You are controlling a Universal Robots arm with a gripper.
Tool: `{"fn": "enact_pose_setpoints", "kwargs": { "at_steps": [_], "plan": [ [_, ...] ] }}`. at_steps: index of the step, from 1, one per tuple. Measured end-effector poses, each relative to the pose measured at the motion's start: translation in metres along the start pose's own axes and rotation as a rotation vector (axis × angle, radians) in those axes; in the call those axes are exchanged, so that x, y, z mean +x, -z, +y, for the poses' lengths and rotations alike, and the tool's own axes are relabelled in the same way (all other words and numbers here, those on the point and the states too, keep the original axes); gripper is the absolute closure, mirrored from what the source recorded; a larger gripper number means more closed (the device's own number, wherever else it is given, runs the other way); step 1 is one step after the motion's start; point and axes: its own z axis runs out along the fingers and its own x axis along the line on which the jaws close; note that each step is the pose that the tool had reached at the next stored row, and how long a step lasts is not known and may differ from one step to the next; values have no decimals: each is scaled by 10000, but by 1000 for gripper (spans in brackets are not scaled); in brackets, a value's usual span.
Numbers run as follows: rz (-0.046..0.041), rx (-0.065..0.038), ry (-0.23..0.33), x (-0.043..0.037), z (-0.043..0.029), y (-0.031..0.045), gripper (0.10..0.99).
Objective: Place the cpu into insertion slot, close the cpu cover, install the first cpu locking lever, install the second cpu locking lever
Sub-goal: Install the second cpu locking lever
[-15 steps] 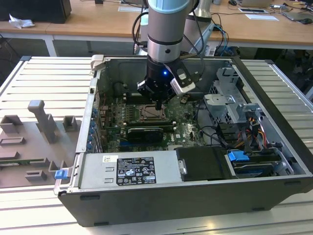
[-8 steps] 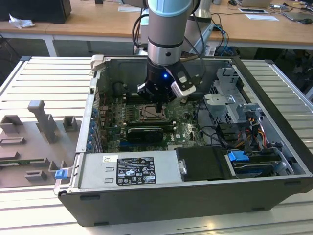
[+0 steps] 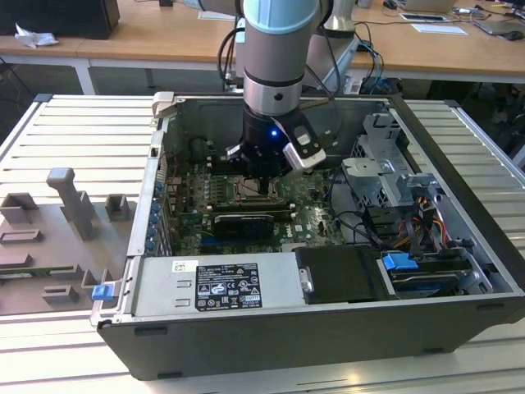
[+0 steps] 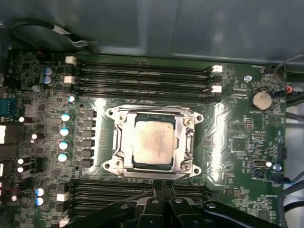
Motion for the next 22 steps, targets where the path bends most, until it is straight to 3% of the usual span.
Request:
{"fn": "enact_pose_setpoints", "kwargs": {
  "at_steps": [6, 10, 13, 17, 22],
  "plan": [
    [2, -8, 35, 173, -12, -6, 980],
    [4, -28, 46, 195, -19, -55, 980],
    [-18, -362, 39, 227, -71, -54, 980],
    [-32, -605, 36, 285, -126, -50, 980],
    [-32, -621, 36, 285, -127, -59, 980]
  ]
}}
